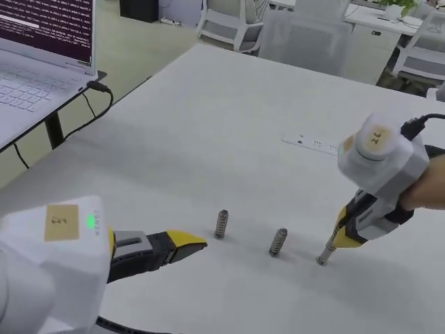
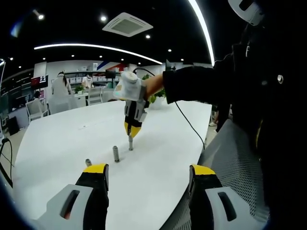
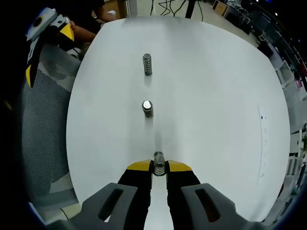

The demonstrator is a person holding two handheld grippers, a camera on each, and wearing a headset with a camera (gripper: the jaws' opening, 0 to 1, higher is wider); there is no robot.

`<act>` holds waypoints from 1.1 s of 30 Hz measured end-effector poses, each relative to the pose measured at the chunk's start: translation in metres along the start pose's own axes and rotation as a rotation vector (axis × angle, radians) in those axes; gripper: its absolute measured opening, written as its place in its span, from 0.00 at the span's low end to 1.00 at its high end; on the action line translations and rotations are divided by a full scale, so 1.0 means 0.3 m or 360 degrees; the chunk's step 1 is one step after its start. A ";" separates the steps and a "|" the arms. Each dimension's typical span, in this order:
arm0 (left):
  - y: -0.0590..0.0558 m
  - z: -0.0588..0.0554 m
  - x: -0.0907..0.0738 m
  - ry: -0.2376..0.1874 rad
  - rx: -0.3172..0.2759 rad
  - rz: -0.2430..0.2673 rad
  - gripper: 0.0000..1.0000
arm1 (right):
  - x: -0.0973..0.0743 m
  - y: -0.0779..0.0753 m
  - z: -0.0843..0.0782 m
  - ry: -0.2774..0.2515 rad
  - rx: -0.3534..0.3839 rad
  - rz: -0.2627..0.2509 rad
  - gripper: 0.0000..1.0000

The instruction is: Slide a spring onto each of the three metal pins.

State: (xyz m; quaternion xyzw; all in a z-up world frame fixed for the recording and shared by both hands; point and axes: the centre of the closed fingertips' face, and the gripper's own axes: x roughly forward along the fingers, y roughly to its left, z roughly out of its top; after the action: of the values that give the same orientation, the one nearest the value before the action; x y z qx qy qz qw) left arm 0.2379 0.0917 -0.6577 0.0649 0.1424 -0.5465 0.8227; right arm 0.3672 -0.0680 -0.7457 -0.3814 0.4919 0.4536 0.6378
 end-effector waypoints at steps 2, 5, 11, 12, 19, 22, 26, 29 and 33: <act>0.001 0.000 0.000 -0.0001 -0.0002 0.0001 0.64 | 0.009 0.001 -0.003 0.0000 0.0008 0.0001 0.08; 0.002 0.000 0.000 0.0001 -0.0003 0.0002 0.64 | 0.024 0.004 -0.009 0.0005 0.0018 0.0008 0.08; 0.001 -0.002 0.001 0.0006 0.0000 0.0002 0.64 | 0.049 0.008 -0.022 0.0030 0.0016 0.0018 0.08; 0.001 -0.002 0.001 0.0007 0.0000 0.0002 0.64 | 0.051 0.010 -0.025 0.0033 0.0018 0.0021 0.08; 0.004 -0.003 0.001 0.0005 -0.0002 0.0006 0.64 | 0.065 0.015 -0.035 0.0034 0.0024 0.0025 0.09; 0.005 -0.003 0.000 0.0005 -0.0002 0.0010 0.64 | 0.075 0.011 -0.039 0.0035 0.0023 0.0021 0.09; 0.008 -0.003 -0.001 0.0004 -0.0002 0.0014 0.64 | 0.087 0.008 -0.046 0.0047 0.0024 0.0022 0.09; 0.009 -0.003 -0.001 0.0005 -0.0002 0.0015 0.64 | 0.093 0.005 -0.049 0.0050 0.0022 0.0022 0.09; 0.011 -0.004 -0.001 0.0008 0.0000 0.0017 0.64 | 0.098 0.002 -0.052 0.0059 0.0018 0.0022 0.09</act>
State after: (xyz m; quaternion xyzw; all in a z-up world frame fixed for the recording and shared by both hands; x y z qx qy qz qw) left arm 0.2405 0.0937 -0.6590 0.0670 0.1441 -0.5420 0.8252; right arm 0.3652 -0.0764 -0.7780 -0.3828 0.5088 0.4481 0.6276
